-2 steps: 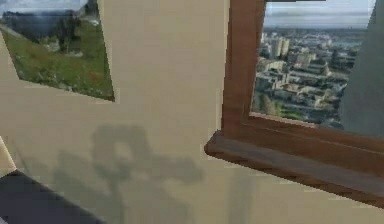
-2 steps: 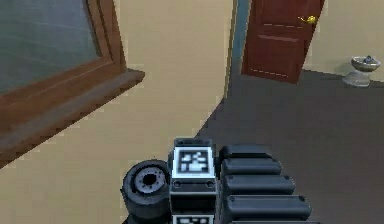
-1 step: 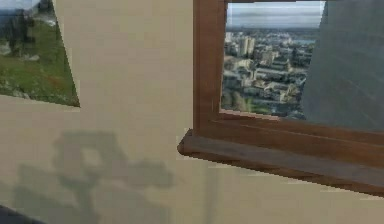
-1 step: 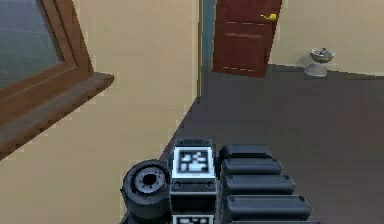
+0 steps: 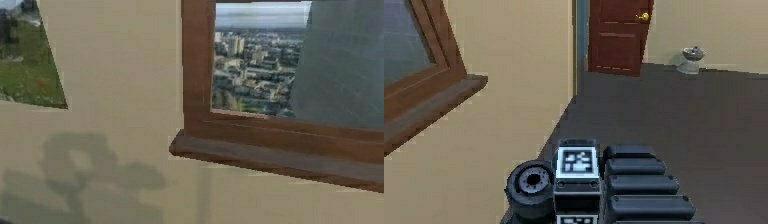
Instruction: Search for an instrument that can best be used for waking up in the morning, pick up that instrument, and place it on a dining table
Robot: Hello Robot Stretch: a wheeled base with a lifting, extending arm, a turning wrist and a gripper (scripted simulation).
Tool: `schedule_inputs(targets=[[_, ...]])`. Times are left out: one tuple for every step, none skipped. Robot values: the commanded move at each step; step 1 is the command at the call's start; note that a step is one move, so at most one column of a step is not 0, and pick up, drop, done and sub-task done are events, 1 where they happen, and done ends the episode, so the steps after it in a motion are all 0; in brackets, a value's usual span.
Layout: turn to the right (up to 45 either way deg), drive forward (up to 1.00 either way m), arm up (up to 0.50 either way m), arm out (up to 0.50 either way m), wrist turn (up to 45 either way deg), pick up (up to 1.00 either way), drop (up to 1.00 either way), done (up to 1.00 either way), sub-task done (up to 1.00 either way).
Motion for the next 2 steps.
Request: schedule_inputs(targets=[[-12.0,0.00,0.00,0.00,0.0,0.00,0.00,0.00,0.00],[6.0,0.00,0.00,0.00,0.0,0.00,0.00,0.00,0.00]])
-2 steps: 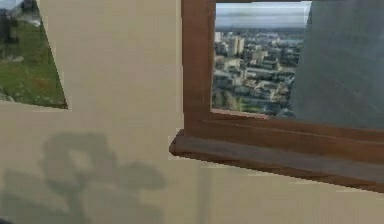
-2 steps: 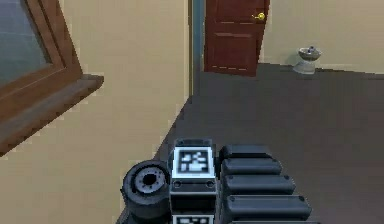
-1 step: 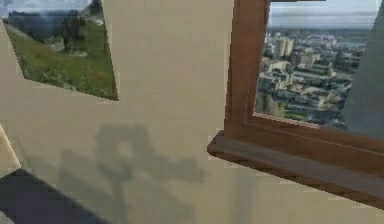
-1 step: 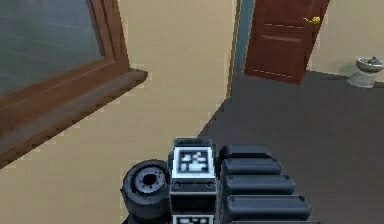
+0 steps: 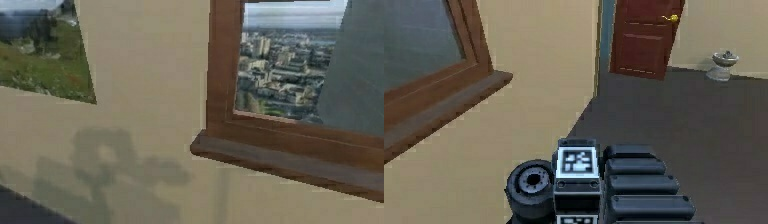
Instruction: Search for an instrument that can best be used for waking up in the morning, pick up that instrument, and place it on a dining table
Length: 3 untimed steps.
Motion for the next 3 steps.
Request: schedule_inputs(targets=[[-6.0,0.00,0.00,0.00,0.0,0.00,0.00,0.00,0.00],[9.0,0.00,0.00,0.00,0.0,0.00,0.00,0.00,0.00],[0.0,0.15,0.00,0.00,0.0,0.00,0.00,0.00,0.00]])
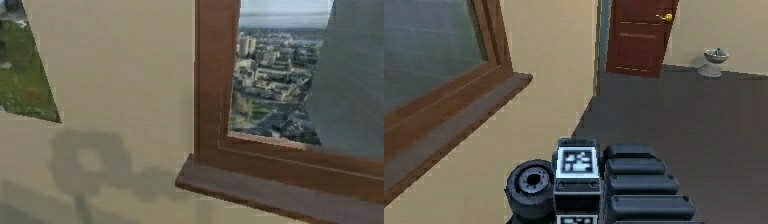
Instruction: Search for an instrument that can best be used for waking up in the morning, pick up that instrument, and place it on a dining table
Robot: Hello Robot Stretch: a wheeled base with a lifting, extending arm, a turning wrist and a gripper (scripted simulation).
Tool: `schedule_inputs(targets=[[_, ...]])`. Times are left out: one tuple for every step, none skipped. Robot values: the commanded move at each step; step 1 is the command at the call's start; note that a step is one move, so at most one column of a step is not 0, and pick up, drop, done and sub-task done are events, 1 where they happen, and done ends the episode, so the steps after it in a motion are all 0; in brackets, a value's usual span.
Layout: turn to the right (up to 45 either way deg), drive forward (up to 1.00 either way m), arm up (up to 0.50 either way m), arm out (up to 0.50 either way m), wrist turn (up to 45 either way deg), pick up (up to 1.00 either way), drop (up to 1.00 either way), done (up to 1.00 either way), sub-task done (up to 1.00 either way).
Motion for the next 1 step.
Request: schedule_inputs(targets=[[-9.0,0.00,0.00,0.00,0.0,0.00,0.00,0.00,0.00]])
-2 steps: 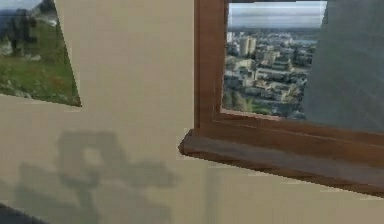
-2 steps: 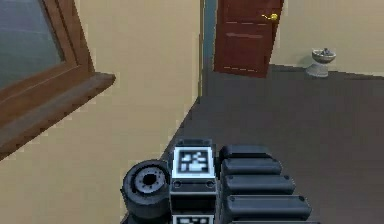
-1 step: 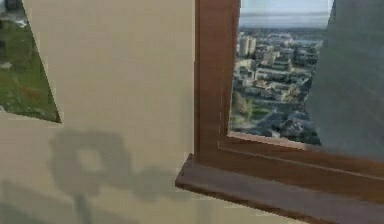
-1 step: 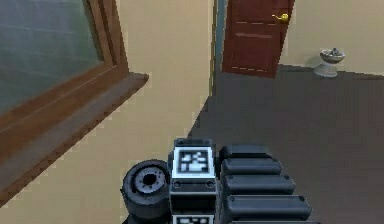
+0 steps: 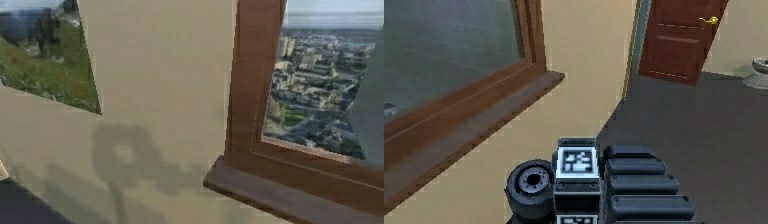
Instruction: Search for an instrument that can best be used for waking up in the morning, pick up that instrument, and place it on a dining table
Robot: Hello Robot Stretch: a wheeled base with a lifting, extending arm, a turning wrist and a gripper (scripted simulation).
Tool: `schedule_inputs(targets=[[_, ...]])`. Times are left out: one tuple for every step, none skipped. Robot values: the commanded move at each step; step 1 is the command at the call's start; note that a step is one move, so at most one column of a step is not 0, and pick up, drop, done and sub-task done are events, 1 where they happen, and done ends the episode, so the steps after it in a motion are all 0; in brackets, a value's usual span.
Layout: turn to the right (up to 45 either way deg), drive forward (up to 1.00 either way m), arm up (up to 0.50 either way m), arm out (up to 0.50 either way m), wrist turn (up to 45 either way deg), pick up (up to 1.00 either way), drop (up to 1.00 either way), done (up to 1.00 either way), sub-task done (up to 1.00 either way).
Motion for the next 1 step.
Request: schedule_inputs(targets=[[3.0,0.00,0.00,0.00,0.0,0.00,0.00,0.00,0.00]])
